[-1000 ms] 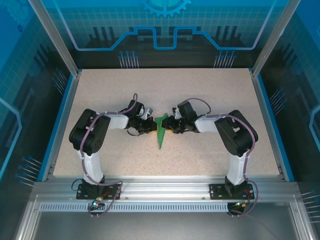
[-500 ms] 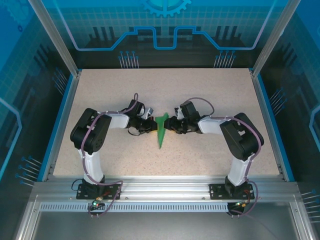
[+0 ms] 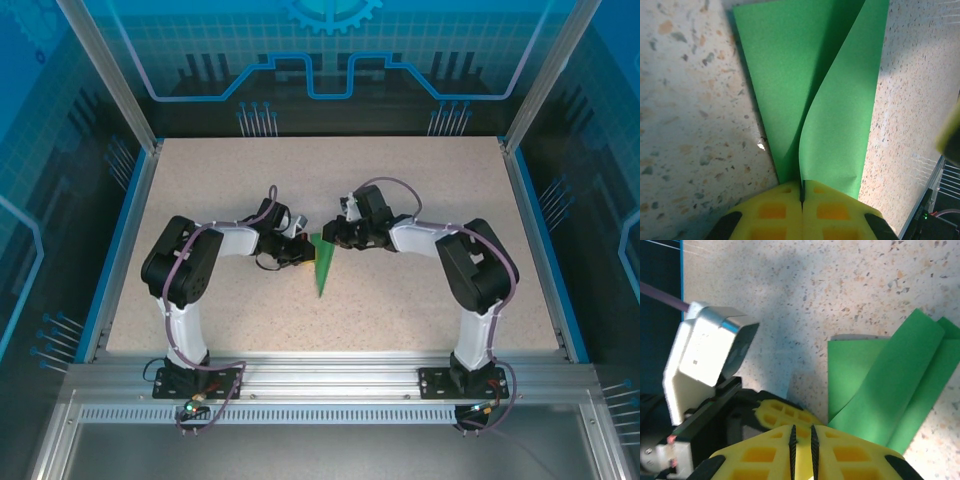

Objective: Fold a paper plane with a square sheet of paper (fold left side to right side)
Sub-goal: Fold the wing for the fifth time at the center of the table.

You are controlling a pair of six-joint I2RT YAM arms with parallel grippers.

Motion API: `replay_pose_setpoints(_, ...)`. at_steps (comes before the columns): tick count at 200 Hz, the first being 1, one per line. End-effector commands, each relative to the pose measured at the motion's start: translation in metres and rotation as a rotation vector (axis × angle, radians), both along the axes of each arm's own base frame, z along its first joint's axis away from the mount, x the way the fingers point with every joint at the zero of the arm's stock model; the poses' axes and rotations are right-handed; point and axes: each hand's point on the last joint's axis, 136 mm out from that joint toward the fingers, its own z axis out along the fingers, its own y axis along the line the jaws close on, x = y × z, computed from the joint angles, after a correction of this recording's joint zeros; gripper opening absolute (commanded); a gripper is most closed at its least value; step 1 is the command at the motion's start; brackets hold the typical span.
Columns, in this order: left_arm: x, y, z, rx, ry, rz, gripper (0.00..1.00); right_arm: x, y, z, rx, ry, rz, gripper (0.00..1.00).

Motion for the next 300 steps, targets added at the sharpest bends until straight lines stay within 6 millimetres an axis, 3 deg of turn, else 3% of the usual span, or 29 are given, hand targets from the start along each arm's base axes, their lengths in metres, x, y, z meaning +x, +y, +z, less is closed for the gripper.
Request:
replay_pose_setpoints(1, -0.002, 0.007, -0.013, 0.049, 0.021, -0.004, 0.01, -0.006, 0.003, -0.018, -0.038, 0.052, 0.034, 0.18)
replay_pose_setpoints(184, -0.007, 0.015, -0.024, 0.096, 0.044, 0.018, 0.01, -0.014, -0.01, -0.063, -0.185, 0.153, 0.042, 0.18)
replay_pose_setpoints(233, -0.003, 0.015, 0.0, 0.089, -0.001, 0.028, 0.15, -0.033, -0.03, -0.087, -0.275, 0.243, 0.015, 0.18)
replay_pose_setpoints(264, -0.003, 0.019, 0.024, 0.098, -0.035, 0.044, 0.32, -0.039, -0.036, -0.094, -0.292, 0.263, 0.008, 0.18)
replay_pose_setpoints(300, -0.017, 0.018, 0.059, 0.04, -0.047, 0.045, 0.33, -0.039, -0.034, -0.094, -0.282, 0.256, 0.012, 0.19)
